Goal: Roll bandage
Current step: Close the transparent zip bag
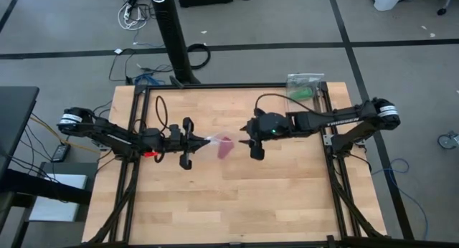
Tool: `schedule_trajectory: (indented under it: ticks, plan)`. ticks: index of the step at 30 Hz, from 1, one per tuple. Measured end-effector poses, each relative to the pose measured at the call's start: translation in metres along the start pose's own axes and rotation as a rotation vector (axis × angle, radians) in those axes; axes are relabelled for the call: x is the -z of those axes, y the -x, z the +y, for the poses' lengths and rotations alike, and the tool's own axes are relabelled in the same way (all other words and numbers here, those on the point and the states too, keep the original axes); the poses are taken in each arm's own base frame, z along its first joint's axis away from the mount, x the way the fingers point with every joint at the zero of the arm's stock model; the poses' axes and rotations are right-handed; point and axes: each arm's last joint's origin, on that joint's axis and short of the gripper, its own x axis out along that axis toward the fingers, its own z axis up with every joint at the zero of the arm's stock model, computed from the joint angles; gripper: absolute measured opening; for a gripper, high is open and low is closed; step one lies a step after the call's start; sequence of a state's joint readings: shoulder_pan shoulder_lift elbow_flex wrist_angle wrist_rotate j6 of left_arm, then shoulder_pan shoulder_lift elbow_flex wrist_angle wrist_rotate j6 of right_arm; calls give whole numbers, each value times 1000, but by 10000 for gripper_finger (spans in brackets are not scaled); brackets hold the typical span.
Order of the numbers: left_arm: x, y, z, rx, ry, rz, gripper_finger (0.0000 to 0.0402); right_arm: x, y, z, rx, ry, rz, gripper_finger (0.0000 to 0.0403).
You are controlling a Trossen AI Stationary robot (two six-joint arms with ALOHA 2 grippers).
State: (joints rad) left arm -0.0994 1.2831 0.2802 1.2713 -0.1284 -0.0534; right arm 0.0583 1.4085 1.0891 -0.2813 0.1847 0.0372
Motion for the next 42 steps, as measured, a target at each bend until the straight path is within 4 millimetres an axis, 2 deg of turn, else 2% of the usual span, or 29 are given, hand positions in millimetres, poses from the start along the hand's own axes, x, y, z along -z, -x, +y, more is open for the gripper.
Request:
schedule_trajectory:
  ticks: [5,8,11,15,17,20,27,37,42]
  plan:
    - [-2,0,0,1,2,-16,1,16,-1,6,-44,-57,-89,205]
    - [-2,0,0,2,2,-17,1,26,-6,6,-38,-64,-119,182]
    - [-2,0,0,3,2,-19,1,26,-6,7,-44,-65,-184,130]
    - [-2,0,0,3,2,-20,1,23,-7,7,-39,-37,-233,30]
    - [-2,0,0,3,2,-18,1,21,-7,9,-38,-9,-253,10]
    - [0,0,0,-1,0,0,1,19,-3,10,-46,1,-248,11]
    - [3,0,1,-42,-20,33,1,0,22,11,-47,23,-278,3]
    - [12,1,6,-197,-56,122,1,-17,36,14,-26,47,-212,1]
    - [13,2,7,-220,-60,127,1,-19,37,14,-25,49,-195,1]
